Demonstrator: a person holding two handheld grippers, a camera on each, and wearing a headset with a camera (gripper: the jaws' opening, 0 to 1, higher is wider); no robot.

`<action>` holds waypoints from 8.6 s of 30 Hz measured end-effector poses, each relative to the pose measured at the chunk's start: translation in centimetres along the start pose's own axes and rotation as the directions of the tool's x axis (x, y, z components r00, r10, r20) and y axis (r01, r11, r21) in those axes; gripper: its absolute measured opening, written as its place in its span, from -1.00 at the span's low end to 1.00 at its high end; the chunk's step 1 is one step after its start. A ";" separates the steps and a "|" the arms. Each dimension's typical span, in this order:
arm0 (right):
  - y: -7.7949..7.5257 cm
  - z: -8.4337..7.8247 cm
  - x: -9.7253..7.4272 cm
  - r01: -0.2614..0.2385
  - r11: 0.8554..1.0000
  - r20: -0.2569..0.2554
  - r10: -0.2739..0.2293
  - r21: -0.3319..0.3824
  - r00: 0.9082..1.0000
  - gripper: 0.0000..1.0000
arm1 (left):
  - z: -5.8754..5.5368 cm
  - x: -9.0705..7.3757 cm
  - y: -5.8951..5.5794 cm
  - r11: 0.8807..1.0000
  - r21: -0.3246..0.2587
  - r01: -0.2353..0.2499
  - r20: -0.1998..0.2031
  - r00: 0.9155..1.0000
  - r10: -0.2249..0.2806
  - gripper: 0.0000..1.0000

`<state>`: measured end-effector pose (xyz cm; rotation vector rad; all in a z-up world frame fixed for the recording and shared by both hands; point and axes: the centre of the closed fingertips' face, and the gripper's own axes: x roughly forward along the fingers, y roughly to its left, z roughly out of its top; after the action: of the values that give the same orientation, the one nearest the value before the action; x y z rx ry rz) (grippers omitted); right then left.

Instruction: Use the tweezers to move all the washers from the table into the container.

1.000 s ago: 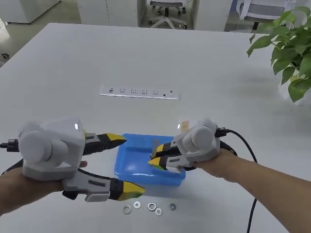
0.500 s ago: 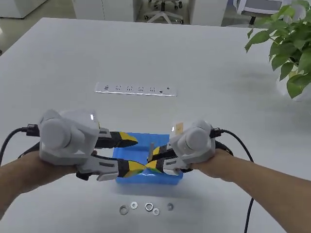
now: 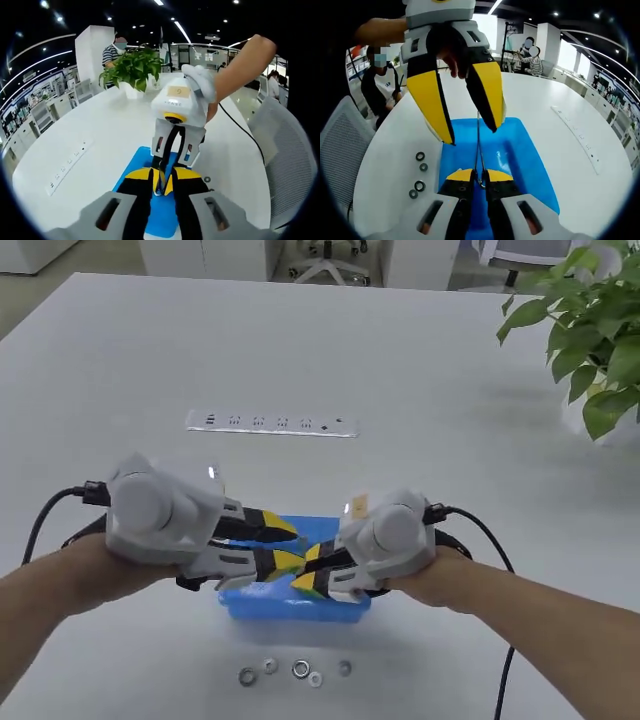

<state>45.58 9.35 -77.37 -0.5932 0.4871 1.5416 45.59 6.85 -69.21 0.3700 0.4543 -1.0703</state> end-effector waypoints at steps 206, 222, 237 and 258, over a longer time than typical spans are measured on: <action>8.2 -3.4 -5.3 -0.033 0.994 -0.069 0.026 -0.103 0.997 -0.73 | 1.3 2.5 -9.9 0.970 0.111 0.218 -0.049 0.976 -0.213 -0.89; 8.4 -3.5 -5.2 -0.059 0.992 -0.068 0.052 -0.108 0.996 -0.82 | 1.4 2.7 -10.1 0.970 0.101 0.222 -0.044 0.975 -0.218 -0.89; 8.5 -3.5 -5.3 -0.053 0.996 -0.056 0.050 -0.068 0.997 -0.84 | 1.4 2.7 -10.2 0.970 0.110 0.218 -0.052 0.976 -0.213 -0.88; 8.4 -2.6 -6.3 -0.041 0.997 -0.049 0.038 -0.068 0.998 -0.83 | 1.4 1.2 -9.9 0.975 0.065 0.210 -0.038 0.977 -0.208 -0.45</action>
<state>37.51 2.37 -75.78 -0.6785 0.4861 1.5900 37.41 0.94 -69.31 0.4065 0.4931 -1.2890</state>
